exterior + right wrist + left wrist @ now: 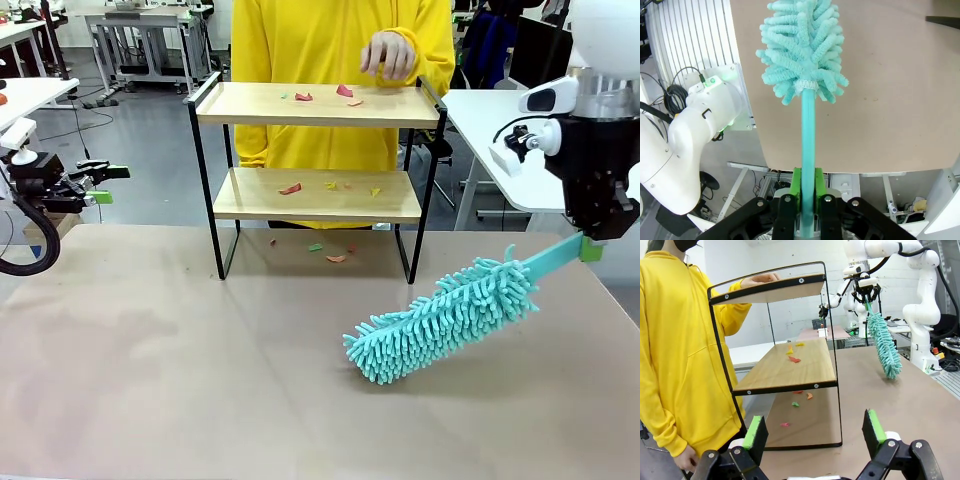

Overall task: Clean the shelf.
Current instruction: Clean the specific section of the Shelf indicated by the human with the Duster.

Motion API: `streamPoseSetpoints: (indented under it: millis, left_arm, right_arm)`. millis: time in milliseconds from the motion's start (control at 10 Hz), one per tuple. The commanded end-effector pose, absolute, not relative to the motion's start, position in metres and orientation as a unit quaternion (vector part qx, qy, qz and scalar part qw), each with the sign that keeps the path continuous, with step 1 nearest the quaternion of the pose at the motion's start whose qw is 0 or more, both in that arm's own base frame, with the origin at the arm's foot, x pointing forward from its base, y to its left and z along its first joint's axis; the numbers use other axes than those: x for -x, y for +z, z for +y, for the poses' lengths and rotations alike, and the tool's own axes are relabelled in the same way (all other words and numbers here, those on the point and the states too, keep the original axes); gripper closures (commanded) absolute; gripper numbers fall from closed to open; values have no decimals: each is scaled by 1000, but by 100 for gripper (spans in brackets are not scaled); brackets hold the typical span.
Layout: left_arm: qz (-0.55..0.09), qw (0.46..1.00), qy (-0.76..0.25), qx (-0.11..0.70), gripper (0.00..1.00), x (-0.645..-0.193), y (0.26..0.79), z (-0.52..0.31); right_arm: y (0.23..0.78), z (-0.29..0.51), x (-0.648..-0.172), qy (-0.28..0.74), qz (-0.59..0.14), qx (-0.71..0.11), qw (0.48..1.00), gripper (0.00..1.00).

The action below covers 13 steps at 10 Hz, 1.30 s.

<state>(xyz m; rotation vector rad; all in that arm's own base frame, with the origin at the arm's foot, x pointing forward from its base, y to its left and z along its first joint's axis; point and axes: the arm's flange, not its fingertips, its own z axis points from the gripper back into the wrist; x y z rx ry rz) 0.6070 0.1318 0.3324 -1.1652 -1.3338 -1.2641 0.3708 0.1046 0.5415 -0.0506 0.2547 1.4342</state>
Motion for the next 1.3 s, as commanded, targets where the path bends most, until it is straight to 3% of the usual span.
streamPoseSetpoints:
  millis: [0,900,1200]
  left_arm:
    - [-547,457,-518,474,0,-605,335,131]
    - [-547,457,-518,474,0,-605,335,131]
    - [-547,457,-518,474,0,-605,335,131]
  right_arm:
    - [544,101,-369,658,119,29,743,87]
    - [541,105,-371,655,116,23,746,87]
    - [581,129,-358,618,41,-30,785,87]
